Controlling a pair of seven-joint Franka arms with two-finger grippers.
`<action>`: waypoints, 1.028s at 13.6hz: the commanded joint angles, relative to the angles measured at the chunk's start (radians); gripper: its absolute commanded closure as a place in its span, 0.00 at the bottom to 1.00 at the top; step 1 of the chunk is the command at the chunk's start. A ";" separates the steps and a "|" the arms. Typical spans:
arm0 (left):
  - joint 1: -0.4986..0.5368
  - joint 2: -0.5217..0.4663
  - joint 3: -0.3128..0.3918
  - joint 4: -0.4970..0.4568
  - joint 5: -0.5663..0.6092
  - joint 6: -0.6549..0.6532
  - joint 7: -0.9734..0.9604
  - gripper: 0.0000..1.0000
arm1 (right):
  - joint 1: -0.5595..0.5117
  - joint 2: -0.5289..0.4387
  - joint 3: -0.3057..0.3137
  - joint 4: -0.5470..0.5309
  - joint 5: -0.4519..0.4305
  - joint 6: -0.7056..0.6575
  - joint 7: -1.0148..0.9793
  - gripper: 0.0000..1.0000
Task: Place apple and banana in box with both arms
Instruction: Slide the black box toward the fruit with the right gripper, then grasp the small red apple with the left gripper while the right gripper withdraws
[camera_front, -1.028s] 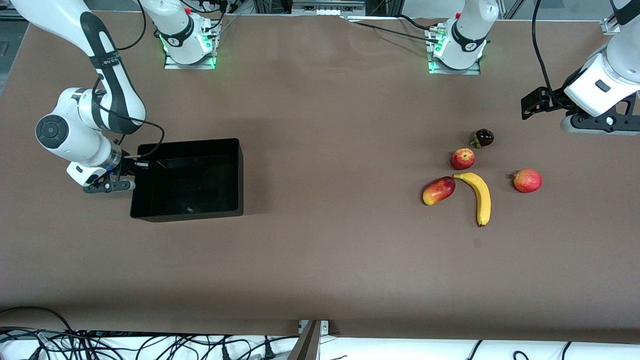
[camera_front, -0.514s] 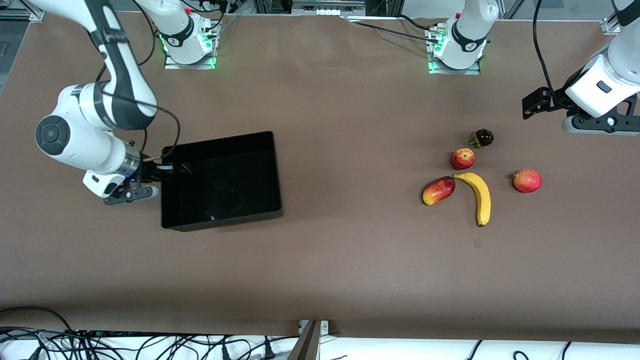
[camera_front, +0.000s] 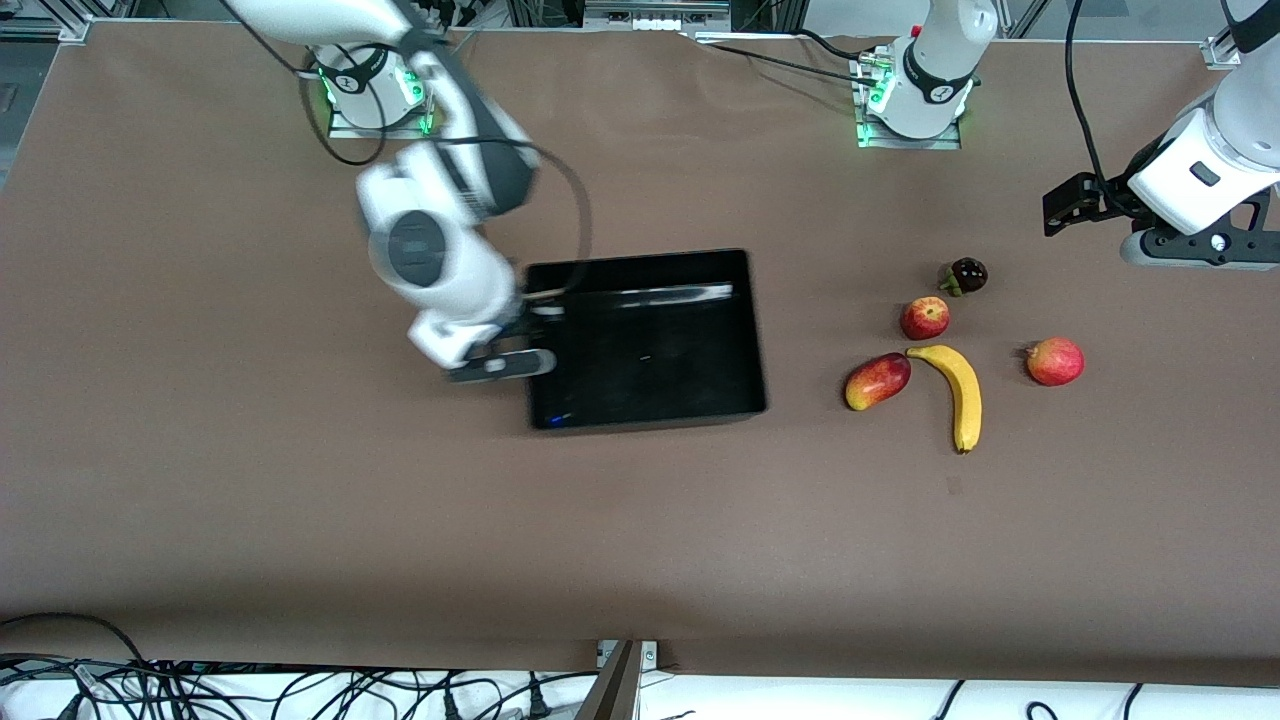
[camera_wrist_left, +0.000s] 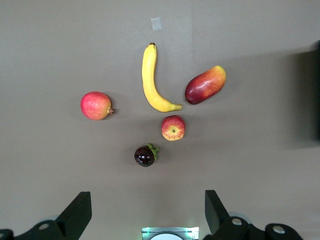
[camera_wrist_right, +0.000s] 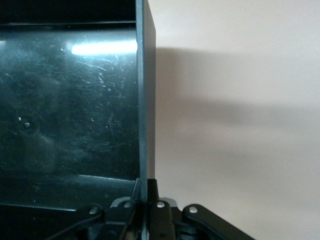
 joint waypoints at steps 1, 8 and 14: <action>0.001 0.015 0.000 0.035 -0.009 -0.028 0.006 0.00 | 0.107 0.141 -0.012 0.123 0.009 0.090 0.144 1.00; 0.002 0.191 0.000 0.012 -0.015 -0.076 0.019 0.00 | 0.190 0.219 -0.014 0.141 0.000 0.173 0.248 1.00; -0.007 0.286 -0.006 -0.238 -0.015 0.310 0.019 0.00 | 0.172 0.178 -0.047 0.144 -0.030 0.159 0.225 0.00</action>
